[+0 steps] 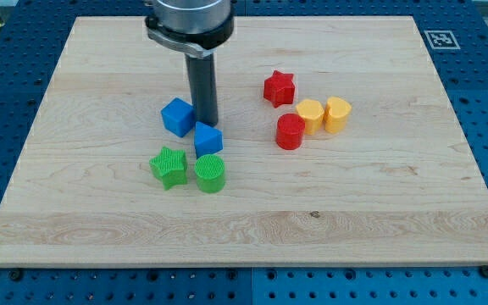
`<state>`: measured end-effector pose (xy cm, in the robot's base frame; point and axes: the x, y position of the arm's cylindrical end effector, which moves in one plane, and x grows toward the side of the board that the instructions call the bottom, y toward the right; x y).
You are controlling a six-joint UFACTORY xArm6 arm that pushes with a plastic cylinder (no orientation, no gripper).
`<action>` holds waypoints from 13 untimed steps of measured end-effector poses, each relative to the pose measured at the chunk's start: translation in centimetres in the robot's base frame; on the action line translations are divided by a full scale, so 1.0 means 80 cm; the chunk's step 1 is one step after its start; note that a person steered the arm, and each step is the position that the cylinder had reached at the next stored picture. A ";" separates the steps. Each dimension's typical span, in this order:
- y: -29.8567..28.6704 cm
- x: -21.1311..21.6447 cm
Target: Place the blue cube to the top of green star
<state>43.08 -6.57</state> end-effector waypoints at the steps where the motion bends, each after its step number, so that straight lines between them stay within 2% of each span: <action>1: -0.009 0.014; 3: -0.009 0.016; 5: 0.003 -0.015; 7: -0.011 -0.070; 8: -0.053 -0.069; 10: -0.057 -0.027; 13: -0.062 -0.025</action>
